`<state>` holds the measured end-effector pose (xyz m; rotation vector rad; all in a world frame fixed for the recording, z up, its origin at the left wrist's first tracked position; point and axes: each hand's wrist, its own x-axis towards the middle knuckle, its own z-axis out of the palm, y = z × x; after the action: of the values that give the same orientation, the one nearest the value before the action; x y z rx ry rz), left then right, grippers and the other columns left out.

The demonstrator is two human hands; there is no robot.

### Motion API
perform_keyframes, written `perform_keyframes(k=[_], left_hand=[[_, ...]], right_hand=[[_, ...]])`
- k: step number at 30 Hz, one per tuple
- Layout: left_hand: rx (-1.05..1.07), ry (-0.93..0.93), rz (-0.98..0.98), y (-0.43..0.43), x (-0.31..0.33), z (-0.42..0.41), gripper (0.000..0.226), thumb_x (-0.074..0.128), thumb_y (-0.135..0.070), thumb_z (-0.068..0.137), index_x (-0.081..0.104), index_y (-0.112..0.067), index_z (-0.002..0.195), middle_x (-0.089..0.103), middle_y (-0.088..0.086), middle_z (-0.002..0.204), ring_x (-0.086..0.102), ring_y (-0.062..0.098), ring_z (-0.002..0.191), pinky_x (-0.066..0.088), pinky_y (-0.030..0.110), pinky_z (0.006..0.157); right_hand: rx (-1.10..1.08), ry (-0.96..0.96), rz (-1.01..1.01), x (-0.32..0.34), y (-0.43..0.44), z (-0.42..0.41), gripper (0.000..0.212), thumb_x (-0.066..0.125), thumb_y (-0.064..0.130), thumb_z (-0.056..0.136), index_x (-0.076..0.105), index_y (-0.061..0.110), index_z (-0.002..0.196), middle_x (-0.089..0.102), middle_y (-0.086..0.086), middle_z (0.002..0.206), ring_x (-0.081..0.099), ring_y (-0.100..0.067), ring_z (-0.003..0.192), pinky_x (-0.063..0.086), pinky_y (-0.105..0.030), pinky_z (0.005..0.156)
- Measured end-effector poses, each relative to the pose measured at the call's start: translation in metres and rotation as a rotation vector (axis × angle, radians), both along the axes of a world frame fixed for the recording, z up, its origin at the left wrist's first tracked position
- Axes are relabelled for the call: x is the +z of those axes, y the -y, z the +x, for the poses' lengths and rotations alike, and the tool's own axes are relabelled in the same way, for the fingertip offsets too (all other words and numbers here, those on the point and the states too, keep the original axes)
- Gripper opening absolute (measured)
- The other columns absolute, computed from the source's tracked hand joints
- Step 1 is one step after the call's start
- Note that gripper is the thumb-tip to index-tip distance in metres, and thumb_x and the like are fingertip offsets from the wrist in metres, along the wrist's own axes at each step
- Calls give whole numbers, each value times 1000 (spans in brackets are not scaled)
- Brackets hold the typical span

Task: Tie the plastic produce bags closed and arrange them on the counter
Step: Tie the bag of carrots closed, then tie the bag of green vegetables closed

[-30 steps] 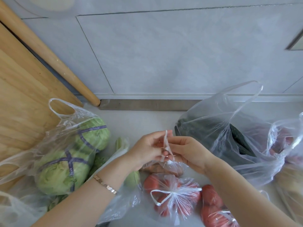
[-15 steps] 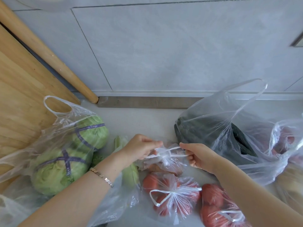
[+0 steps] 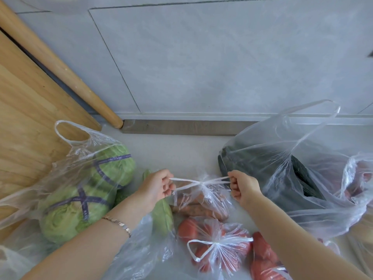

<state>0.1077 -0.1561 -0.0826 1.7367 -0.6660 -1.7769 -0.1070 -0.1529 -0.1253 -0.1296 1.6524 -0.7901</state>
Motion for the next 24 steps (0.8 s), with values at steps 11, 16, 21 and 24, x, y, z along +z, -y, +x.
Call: perform_keyframes(k=[11,16,21,24], left_hand=[[-904,1084,-184,-25,52,25,59,61,-46,81,48,-9,125,51,11,130,52,27,117,42,30,93],[-1215,1265,237,-81,81,58,43,66,-41,76,57,-9,102,64,4,101,62,21,91,49,28,74],[-775,992,75,-111,94,74,35,56,-16,81,42,-14,49,36,0,47,32,14,41,25,22,42],[-389,531,-41,-120,100,68,40,57,-17,84,46,-16,46,43,-3,46,41,10,42,36,18,50]], right_hand=[[558,-584,-357,56,-52,9,41,52,18,88,42,12,127,42,-6,121,50,-8,73,39,-17,58],[964,-584,-644,92,-81,52,39,62,24,83,53,14,120,54,-3,118,53,-14,103,42,-22,88],[1417,-652,-756,98,-120,92,66,65,46,77,38,23,133,38,1,136,31,-18,131,26,-27,107],[1473,-647,-891,104,-145,117,75,65,50,77,31,22,137,38,2,135,33,-17,128,27,-25,106]])
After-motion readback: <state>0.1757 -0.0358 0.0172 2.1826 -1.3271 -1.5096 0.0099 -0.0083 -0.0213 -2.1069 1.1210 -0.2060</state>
